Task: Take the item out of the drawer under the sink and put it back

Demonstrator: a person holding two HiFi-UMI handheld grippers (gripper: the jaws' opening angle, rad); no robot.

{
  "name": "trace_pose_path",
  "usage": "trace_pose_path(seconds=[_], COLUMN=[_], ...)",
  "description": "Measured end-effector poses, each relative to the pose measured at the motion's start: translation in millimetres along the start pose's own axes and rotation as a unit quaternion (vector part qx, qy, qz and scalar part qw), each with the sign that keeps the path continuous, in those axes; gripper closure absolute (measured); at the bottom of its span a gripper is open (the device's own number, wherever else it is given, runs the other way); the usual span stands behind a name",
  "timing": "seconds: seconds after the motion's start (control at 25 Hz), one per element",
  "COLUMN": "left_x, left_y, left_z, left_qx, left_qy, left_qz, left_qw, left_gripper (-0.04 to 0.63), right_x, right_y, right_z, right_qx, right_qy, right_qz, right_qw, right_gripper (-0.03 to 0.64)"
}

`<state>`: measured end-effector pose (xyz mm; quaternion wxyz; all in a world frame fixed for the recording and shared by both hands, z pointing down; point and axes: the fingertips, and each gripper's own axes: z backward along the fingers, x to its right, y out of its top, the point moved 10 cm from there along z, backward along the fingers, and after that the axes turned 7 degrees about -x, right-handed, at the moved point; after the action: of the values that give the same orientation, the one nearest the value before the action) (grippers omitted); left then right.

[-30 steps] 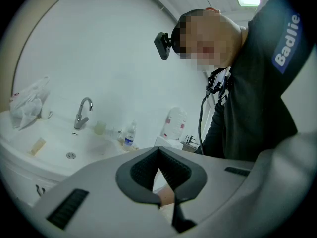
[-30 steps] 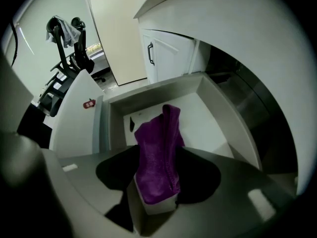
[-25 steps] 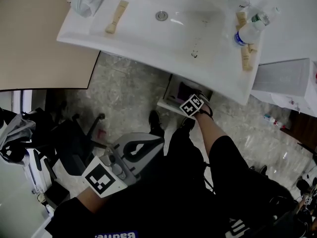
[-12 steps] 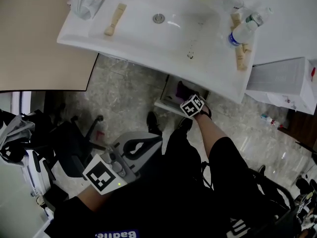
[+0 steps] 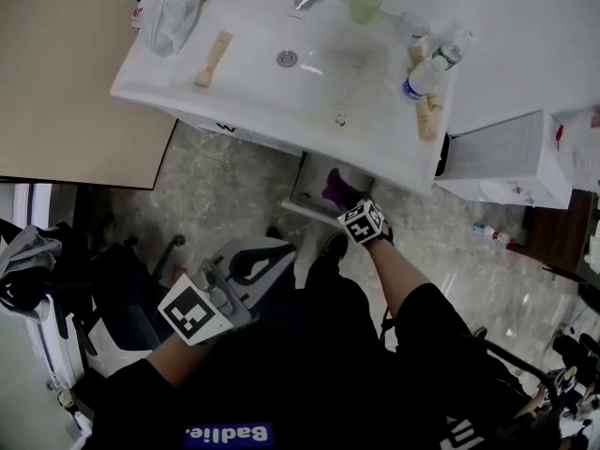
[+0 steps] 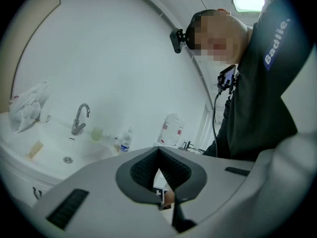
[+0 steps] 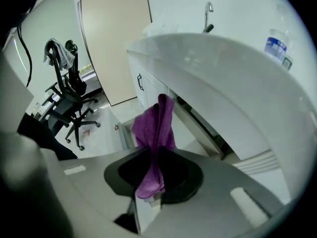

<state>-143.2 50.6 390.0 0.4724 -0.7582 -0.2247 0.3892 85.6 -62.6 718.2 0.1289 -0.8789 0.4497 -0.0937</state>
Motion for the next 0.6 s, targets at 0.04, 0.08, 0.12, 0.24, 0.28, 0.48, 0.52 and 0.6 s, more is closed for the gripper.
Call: trace_pose_path(seconds=[0.04, 0.08, 0.12, 0.24, 0.28, 0.48, 0.52, 0.6], left_x=[2, 3, 5, 9, 10, 12, 12, 13], left_y=[1, 2, 3, 4, 4, 6, 6, 8], left_z=[2, 3, 4, 7, 8, 4, 3, 0], left_qx=[0.003, 0.007, 0.012, 0.020, 0.021, 0.028, 0.030, 0.028], left_qy=[-0.001, -0.003, -0.006, -0.015, -0.017, -0.032, -0.034, -0.041], left_qz=[0.000, -0.001, -0.002, -0.001, 0.000, 0.001, -0.002, -0.007], left_qw=[1.0000, 1.0000, 0.9999, 0.9997, 0.9996, 0.9991, 0.9990, 0.9987], left_gripper=[0.606, 0.606, 0.606, 0.607, 0.607, 0.606, 0.606, 0.606], right_x=[-3, -5, -7, -12, -14, -24, -25, -29], right_y=[0, 1, 1, 1, 1, 6, 8, 13], right_z=[10, 20, 29, 57, 65, 111, 121, 142], right_qx=[0.008, 0.015, 0.022, 0.042, 0.049, 0.097, 0.109, 0.137], right_qy=[-0.001, -0.002, -0.004, -0.010, -0.010, -0.009, -0.008, -0.005], right_qz=[-0.003, -0.005, -0.008, -0.019, -0.025, -0.037, -0.036, -0.039], right_qw=[1.000, 1.000, 1.000, 0.999, 0.998, 0.995, 0.993, 0.990], right_gripper=[0.558, 0.558, 0.558, 0.558, 0.558, 0.560, 0.560, 0.560])
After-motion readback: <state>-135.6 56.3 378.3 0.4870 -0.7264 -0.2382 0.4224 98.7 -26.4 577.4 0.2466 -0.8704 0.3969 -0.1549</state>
